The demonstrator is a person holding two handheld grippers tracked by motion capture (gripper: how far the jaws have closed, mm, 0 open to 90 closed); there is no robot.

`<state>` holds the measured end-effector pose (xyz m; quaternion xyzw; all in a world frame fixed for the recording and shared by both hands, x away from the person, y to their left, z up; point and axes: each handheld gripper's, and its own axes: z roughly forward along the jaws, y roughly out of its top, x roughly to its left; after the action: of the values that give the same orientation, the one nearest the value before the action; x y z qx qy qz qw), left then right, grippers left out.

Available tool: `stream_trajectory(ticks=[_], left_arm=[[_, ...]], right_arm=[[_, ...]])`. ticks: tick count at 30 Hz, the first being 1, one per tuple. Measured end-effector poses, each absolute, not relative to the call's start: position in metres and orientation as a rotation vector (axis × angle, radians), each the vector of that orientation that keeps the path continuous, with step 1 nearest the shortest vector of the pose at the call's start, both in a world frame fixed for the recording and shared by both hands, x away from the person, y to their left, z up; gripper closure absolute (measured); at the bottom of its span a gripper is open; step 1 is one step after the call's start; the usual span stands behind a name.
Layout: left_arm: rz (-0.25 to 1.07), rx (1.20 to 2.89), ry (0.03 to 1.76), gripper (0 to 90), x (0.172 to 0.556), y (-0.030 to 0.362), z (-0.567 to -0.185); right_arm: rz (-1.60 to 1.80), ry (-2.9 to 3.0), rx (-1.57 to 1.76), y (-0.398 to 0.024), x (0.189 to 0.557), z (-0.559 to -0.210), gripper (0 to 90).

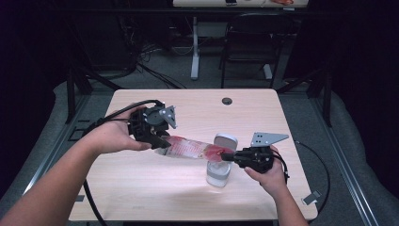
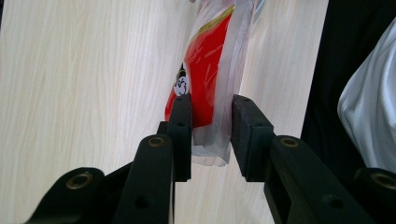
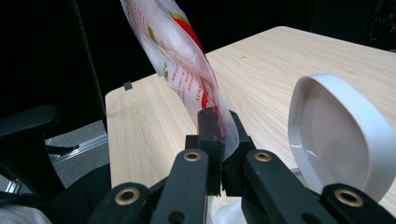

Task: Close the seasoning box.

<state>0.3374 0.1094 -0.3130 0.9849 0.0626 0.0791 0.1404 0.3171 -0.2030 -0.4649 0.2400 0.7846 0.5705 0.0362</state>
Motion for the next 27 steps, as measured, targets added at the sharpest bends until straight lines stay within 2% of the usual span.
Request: stream_trajectory(ticks=[27], left_arm=[[0.229, 2.842, 0.175, 71.5, 0.3388, 0.1079, -0.3117]], right_arm=[[1.743, 2.410, 0.737, -0.2033, 0.3173, -0.4656, 89.2]])
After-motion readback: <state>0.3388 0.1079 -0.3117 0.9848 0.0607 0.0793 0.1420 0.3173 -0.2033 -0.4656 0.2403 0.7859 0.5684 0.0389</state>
